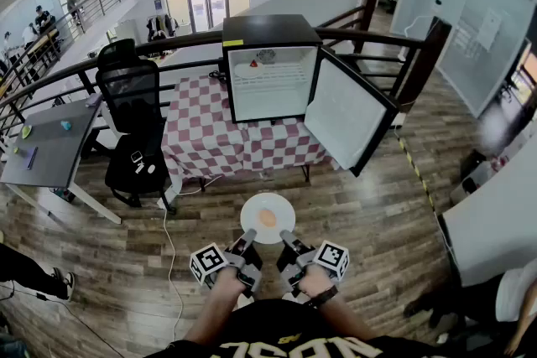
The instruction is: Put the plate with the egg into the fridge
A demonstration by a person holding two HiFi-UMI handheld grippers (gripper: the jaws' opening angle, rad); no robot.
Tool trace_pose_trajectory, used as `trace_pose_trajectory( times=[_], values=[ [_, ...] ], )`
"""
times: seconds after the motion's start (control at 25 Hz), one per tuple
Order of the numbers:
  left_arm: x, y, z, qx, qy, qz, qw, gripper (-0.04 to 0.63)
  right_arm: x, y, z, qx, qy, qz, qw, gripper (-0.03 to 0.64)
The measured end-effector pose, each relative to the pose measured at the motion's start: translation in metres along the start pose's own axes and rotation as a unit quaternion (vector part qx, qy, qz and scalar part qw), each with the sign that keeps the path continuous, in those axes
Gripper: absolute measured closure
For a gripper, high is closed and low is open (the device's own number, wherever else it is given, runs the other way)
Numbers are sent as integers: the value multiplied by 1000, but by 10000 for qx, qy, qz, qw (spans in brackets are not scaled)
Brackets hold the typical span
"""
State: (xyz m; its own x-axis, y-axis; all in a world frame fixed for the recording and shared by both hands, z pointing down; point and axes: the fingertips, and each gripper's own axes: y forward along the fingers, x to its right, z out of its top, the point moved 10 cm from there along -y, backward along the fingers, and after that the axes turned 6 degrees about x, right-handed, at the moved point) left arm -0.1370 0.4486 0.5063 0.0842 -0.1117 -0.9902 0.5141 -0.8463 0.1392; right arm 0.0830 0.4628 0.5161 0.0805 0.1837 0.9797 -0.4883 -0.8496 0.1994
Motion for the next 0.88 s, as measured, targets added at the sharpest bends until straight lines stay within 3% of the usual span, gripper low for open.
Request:
trace_pose_trajectory(
  times=[0.24,0.6,0.88],
  values=[
    [-4,2,-18,-51,-34,-327,9994,560,10,-9,11,79,145,-46,9999,584],
    [-8,7,-38,-77,-283,-209,9994,560,20,-22,27,86,288,392,9988,584],
    [-4,15,-63,-217,-129,-3,9997,560,23,-42,47,0,89,270,9996,584]
  ],
)
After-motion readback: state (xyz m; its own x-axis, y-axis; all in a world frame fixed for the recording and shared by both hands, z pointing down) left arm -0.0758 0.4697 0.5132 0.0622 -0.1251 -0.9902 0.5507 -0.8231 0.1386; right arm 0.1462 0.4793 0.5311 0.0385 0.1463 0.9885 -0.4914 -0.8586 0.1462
